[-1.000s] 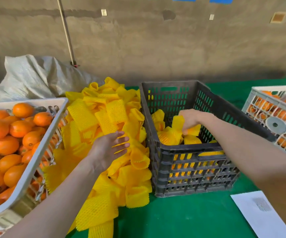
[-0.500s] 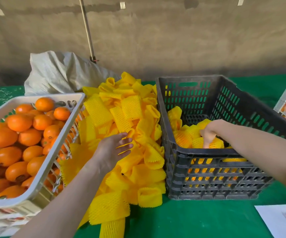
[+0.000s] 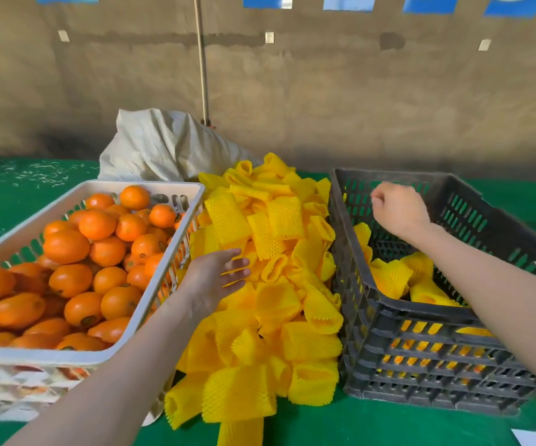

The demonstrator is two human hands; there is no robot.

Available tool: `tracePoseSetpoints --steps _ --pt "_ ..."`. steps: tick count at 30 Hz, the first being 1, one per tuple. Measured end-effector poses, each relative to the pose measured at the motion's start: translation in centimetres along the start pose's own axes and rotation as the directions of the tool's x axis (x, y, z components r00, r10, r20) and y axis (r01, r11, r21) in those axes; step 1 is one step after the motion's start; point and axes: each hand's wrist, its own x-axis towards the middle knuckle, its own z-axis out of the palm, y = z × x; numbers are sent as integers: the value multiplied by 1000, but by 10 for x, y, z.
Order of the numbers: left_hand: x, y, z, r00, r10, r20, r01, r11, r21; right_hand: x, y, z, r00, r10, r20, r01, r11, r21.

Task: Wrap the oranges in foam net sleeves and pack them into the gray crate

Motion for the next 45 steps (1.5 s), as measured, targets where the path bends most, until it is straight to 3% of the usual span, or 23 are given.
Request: tracePoseSetpoints --steps 4,10,16,21,24,27,29,31,33,35,39,41,45 --pt "4 5 -10 1000 -7 0 7 1000 0 4 -77 3 972 -229 -49 233 968 96" --pt "19 21 -23 999 27 -27 -25 996 84 24 -144 51 915 -321 246 321 946 41" --pt "68 49 -18 981 135 -141 -84 943 321 57 -167 109 914 -223 339 225 974 36" --pt "129 75 -5 915 379 -141 -217 755 619 97 -164 144 917 -79 392 34 992 121" --pt "174 86 1 903 416 -106 -228 674 702 120 -154 166 901 -14 434 -43 992 121" --pt "214 84 2 926 375 -39 -198 572 796 132 -140 188 838 62 542 -160 978 137" --pt "232 72 0 966 258 -4 -127 490 862 132 -133 204 761 106 641 -246 960 134" --pt "243 56 -4 990 139 6 -67 439 896 124 -130 223 677 67 733 -178 981 75" --pt "247 42 -7 999 33 16 -29 450 892 107 -131 239 637 -1 771 -117 988 98" --pt "244 30 -10 996 -59 70 -37 446 894 88 -129 252 648 2 762 -185 970 156" --pt "228 12 -12 973 -57 223 -182 399 899 52 -128 255 779 26 626 -107 990 92" --pt "220 3 -12 987 -20 162 -139 420 897 35 -127 249 831 44 554 -133 984 122" --pt "190 -1 -7 991 131 10 -84 566 820 7 -128 225 891 126 437 -275 915 296"
